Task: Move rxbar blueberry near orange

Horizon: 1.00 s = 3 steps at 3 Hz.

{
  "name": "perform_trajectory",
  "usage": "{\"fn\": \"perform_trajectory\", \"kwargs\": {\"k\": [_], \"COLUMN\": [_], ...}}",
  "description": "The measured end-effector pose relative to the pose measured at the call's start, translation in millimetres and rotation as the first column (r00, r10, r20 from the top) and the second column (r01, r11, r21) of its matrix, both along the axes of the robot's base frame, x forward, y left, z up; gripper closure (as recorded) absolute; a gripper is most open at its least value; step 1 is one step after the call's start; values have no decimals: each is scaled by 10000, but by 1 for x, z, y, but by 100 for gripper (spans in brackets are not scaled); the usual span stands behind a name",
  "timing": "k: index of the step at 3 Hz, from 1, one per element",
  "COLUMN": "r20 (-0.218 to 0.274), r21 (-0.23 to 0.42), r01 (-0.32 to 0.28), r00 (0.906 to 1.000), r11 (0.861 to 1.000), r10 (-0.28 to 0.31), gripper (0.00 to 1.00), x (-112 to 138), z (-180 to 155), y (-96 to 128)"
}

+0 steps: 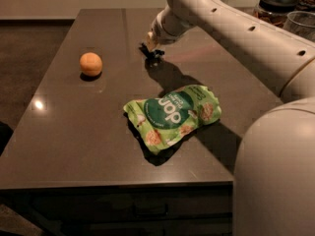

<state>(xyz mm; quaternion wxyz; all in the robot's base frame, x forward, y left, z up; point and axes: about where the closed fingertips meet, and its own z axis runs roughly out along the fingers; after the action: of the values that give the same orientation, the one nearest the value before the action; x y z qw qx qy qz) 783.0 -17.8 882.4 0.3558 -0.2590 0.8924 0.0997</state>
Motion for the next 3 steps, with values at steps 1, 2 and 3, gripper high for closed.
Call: {"fn": "perform_trajectory", "kwargs": {"k": [1, 2, 3], "r20": [-107, -170, -77], "r21": [282, 738, 1083], "r01": [-653, -1565, -2316], "r00": [9978, 9873, 9723], "r11": [9975, 9849, 9668], "r10": [656, 1582, 2337], "gripper": [100, 100, 100], "x": [-22, -46, -65], "z": [-1, -4, -1], "y": [19, 50, 76]}}
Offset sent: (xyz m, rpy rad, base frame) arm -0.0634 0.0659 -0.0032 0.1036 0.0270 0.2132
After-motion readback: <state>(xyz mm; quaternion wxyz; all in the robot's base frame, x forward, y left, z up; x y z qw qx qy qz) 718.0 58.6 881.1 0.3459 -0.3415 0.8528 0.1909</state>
